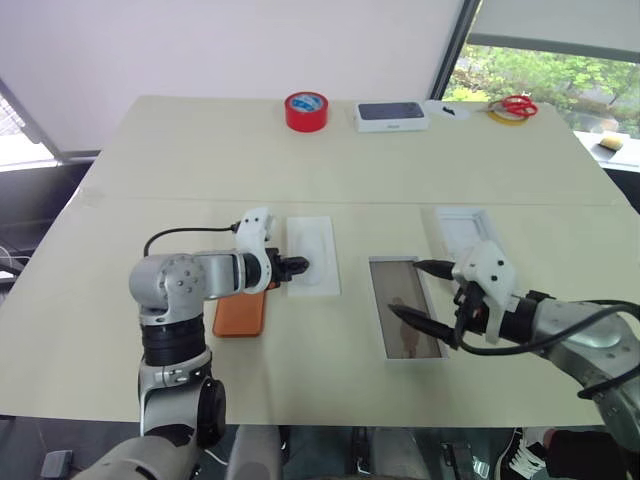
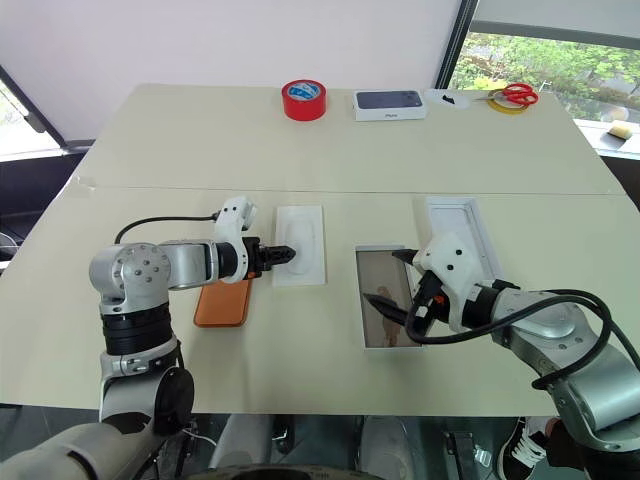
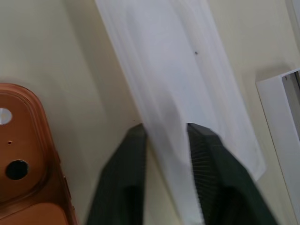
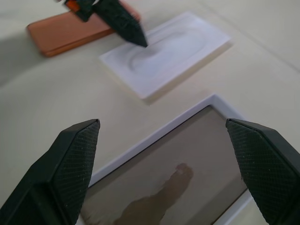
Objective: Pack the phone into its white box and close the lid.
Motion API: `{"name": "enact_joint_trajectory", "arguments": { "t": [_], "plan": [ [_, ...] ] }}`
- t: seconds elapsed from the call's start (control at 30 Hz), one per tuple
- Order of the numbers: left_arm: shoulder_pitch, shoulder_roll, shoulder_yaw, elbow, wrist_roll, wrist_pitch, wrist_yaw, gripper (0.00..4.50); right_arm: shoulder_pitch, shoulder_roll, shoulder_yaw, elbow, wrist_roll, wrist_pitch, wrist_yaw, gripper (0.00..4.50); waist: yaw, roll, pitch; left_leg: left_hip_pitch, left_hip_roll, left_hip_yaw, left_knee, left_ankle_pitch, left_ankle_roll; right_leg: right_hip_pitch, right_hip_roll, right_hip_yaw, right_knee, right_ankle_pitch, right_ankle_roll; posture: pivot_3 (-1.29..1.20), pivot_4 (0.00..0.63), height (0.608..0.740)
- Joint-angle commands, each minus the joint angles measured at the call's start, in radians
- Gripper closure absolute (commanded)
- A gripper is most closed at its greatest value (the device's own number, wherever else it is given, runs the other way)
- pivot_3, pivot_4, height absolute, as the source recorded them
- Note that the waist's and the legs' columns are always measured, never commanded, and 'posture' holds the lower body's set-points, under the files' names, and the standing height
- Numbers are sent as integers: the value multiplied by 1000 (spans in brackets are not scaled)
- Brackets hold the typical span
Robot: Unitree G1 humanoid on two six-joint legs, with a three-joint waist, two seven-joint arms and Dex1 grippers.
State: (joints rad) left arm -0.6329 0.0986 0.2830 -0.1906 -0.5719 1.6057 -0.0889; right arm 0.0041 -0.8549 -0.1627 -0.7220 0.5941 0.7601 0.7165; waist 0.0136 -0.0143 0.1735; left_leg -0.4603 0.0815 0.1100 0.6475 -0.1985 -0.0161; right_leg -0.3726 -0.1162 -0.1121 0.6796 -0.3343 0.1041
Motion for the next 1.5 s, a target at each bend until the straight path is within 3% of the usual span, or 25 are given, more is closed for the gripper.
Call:
{"name": "enact_joint_trajectory", "arguments": {
  "t": [0.03,0.4,0.5,0.73,0.9,1.1,1.4,1.5],
  "plan": [
    [-14,-17,42,-24,15,8,0,4463,-6,-29,0,-33,1,-21,32,0,0,0,0,0,0,0,0,0,0,0,0,0,0,0,0,0,150,730],
    [-55,-91,200,6,-12,9,-20,4463,76,-207,169,-74,-148,-60,133,0,0,-1,0,0,0,0,0,0,0,0,0,0,0,0,0,0,150,730],
    [-61,-100,226,7,-28,9,-21,4500,91,-241,235,-46,-231,-92,137,760,0,-1,0,0,0,0,0,0,0,0,0,0,0,0,0,0,150,730],
    [-88,-96,276,14,-37,9,-24,4500,57,-238,324,1,-367,-165,136,4391,0,-2,0,0,0,0,0,2,-4,0,0,0,0,0,0,0,150,730],
    [-129,-77,340,27,-33,9,-26,4500,0,-202,355,7,-390,-185,151,4456,0,-2,1,0,0,-1,0,2,-4,0,0,0,0,0,0,0,150,730],
    [-198,-29,445,81,-11,5,-16,4500,-175,-85,497,72,-480,-221,162,4456,-2,-4,1,0,1,-1,0,3,-5,0,1,-1,0,0,0,0,150,730],
    [-201,-6,461,48,-71,9,-29,4500,-348,62,611,216,-538,-221,203,4456,0,-5,2,0,0,0,0,4,-6,0,0,-1,0,0,0,0,150,730],
    [-181,-15,444,28,-122,9,-28,4500,-343,80,560,208,-510,-192,193,3551,-2,-5,2,0,0,0,0,4,-7,0,0,-1,0,0,0,0,150,730]
  ]
}}
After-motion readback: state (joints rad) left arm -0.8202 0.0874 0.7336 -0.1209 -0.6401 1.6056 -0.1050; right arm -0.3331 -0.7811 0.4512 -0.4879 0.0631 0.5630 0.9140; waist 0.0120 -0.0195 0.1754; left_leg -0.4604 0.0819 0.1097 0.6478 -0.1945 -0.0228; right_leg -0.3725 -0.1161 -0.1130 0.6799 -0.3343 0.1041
